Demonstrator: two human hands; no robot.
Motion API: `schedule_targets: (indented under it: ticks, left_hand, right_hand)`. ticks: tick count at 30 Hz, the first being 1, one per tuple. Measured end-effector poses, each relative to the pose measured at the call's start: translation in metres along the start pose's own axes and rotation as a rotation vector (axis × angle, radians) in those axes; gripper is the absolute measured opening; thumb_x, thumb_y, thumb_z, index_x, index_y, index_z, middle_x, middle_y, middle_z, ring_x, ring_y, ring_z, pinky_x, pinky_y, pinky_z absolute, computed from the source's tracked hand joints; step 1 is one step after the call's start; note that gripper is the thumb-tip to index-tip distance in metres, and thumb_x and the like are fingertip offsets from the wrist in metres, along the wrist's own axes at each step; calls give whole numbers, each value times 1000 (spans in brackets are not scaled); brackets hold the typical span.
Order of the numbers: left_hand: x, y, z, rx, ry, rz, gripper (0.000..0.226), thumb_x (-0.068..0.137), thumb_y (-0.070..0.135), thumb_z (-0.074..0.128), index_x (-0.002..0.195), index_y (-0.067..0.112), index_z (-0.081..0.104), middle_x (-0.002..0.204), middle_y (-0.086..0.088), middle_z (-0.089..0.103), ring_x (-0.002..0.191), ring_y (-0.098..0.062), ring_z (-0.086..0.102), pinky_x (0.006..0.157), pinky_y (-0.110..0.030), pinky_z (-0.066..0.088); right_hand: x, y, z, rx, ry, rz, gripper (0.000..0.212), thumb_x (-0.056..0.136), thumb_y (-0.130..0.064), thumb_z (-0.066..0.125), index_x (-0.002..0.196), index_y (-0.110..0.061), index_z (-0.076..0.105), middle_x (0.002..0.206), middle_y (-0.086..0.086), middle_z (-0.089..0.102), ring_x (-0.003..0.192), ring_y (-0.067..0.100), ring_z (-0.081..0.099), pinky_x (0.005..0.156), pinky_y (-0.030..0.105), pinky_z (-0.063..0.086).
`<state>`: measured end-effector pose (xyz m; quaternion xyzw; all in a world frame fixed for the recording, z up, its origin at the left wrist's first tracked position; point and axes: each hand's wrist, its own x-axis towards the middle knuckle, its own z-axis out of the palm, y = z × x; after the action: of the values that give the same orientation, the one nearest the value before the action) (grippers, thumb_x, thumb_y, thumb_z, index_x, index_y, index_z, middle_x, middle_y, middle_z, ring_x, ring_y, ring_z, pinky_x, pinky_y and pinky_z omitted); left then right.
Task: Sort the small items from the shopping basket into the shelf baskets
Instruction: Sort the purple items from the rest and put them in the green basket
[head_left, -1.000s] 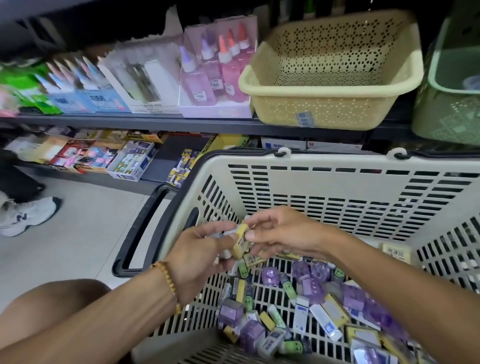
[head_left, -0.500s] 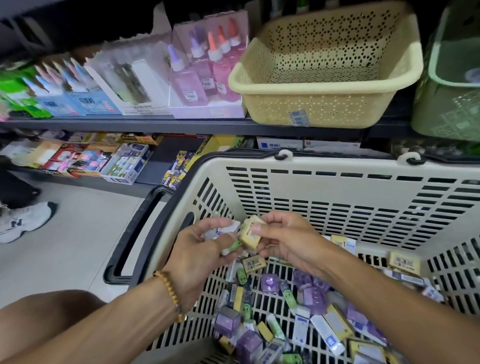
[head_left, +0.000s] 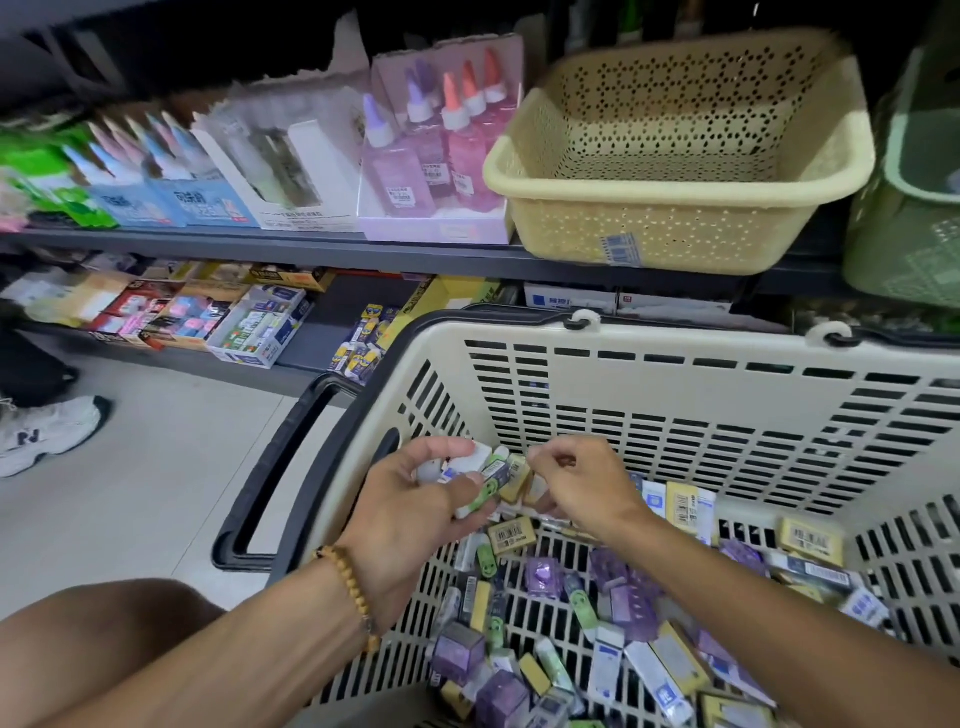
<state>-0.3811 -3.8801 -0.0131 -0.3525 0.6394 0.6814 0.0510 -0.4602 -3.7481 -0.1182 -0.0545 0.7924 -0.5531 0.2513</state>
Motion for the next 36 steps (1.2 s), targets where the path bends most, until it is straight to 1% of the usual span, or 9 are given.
schedule_targets:
  ticks: [5, 10, 16, 20, 23, 26, 29, 33, 36]
  left_hand:
    - [3, 2, 0, -3, -49, 7, 21, 89, -6, 60, 106, 8, 63, 92, -18, 73, 70, -26, 71, 73, -32, 60]
    - [5, 3, -2, 57, -28, 6, 31, 93, -4, 54, 109, 22, 61, 88, -8, 73, 69, -25, 72, 58, -30, 58]
    - [8, 0, -7, 100, -22, -2, 37, 94, 1, 54, 118, 29, 51, 104, -6, 64, 53, -13, 63, 41, -22, 42]
    - [9, -3, -6, 182, -38, -10, 26, 93, 6, 59, 113, 19, 51, 98, -5, 66, 56, -9, 61, 44, -23, 41]
    - [10, -4, -5, 245, -80, -24, 21, 92, 9, 62, 109, 16, 52, 99, -6, 67, 59, -8, 60, 43, -21, 41]
    - [11, -3, -4, 287, -122, -28, 18, 91, 9, 64, 106, 13, 55, 89, -4, 66, 57, -8, 60, 42, -20, 41]
    - [11, -4, -2, 322, -174, -39, 18, 92, 13, 63, 108, 10, 56, 92, -7, 67, 59, -10, 59, 45, -22, 41]
    - [10, -2, 1, 189, -89, -107, 15, 99, 12, 52, 110, 4, 56, 93, -13, 64, 57, -17, 57, 40, -24, 41]
    - [9, -1, 0, 114, -60, -102, 7, 98, 11, 53, 97, 12, 59, 94, -11, 64, 69, -18, 64, 51, -28, 54]
  right_hand:
    - [-19, -21, -12, 274, -380, 7, 9, 92, -26, 65, 101, -27, 68, 82, 4, 74, 63, 17, 68, 56, 24, 53]
    - [-16, -15, -39, 392, -310, 156, 10, 93, -11, 63, 98, -3, 67, 79, 9, 69, 64, 18, 64, 57, 25, 52]
    - [-1, 0, -26, 65, -105, 308, 10, 91, -5, 65, 89, 4, 68, 72, 14, 69, 53, 15, 64, 48, 21, 51]
    - [4, 0, -10, 142, -42, 316, 9, 93, 1, 59, 98, -1, 66, 88, 16, 72, 69, 19, 71, 55, 26, 54]
    - [-6, -5, -16, 57, 12, 158, 16, 96, -22, 60, 94, -13, 72, 81, 6, 70, 64, 17, 63, 55, 26, 50]
    - [-20, -22, -23, 141, -187, 45, 24, 92, -41, 63, 85, -21, 75, 76, 4, 70, 60, 14, 62, 56, 24, 50]
    - [-25, -31, -23, 188, -355, 37, 13, 92, -27, 66, 90, -16, 73, 72, 4, 69, 58, 14, 61, 52, 21, 49]
    - [-18, -18, -46, 249, -280, 175, 20, 94, -17, 62, 101, 1, 66, 74, 7, 66, 56, 14, 59, 50, 22, 48]
    - [-9, -1, -57, -42, -195, 253, 21, 93, -16, 64, 89, 4, 68, 66, 8, 66, 50, 11, 57, 49, 23, 46]
